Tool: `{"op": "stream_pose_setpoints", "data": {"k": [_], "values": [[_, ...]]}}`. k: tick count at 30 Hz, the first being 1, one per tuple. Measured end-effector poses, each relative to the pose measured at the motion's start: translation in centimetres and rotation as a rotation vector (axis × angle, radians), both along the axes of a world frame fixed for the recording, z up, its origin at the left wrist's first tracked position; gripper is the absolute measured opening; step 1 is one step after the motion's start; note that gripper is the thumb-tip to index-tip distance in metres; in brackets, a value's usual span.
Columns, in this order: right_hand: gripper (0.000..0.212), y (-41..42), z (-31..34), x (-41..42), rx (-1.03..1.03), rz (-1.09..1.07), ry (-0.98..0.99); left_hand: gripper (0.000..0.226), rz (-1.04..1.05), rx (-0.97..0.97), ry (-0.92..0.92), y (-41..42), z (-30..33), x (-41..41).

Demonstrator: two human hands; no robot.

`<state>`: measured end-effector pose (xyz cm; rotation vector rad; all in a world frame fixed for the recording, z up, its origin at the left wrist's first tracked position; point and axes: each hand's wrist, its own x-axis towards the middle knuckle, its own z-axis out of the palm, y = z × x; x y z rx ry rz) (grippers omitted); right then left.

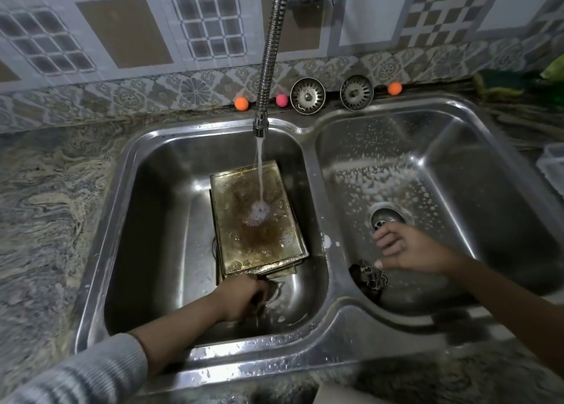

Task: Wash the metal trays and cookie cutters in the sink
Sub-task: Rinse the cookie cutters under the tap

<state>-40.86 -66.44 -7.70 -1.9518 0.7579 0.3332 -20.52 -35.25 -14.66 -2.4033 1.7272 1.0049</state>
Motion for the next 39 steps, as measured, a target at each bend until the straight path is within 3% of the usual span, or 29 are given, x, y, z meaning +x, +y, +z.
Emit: {"op": "stream_pose_setpoints", "data": {"k": [5, 8, 12, 15, 20, 23, 27, 36, 39], "values": [[0.049, 0.8, 2.0, 1.5, 0.045, -0.052, -0.138, 0.027, 0.093, 0.002, 0.058, 0.2, 0.2, 0.0], [0.046, 1.6, 2.9, 2.3, 0.051, -0.053, -0.189, 0.041, 0.092, 0.084, -0.012, -0.2, 0.5, -0.9], [0.046, 2.4, 3.3, 2.7, 0.063, -0.029, -0.206, 0.042, 0.096, 0.093, -0.017, -0.5, 0.5, -1.6], [0.044, 2.6, 3.7, 2.7, 0.081, -0.041, -0.246, 0.042, 0.216, -0.054, 0.122, -0.5, 1.5, -0.9], [0.026, 4.4, 5.2, 4.5, 0.095, -0.091, -0.493, 0.032, 0.676, -0.461, 0.625, -1.7, 5.7, -0.2], [0.023, 5.9, 5.5, 6.7, 0.116, -0.052, -0.551, 0.025, 0.861, -0.641, 0.767, -3.1, 8.0, 0.6], [0.027, 7.4, 5.7, 10.1, 0.17, -0.019, -0.565, 0.021, 0.932, -0.782, 0.811, -5.0, 10.7, 1.7], [0.017, 8.6, 5.7, 15.9, 0.238, -0.418, -0.697, 0.008, 1.348, -1.029, 0.634, -9.0, 12.4, 3.6], [0.014, 8.5, 5.4, 16.6, 0.251, -0.497, -0.698, 0.005, 1.392, -1.041, 0.681, -10.1, 12.5, 4.3]]}}
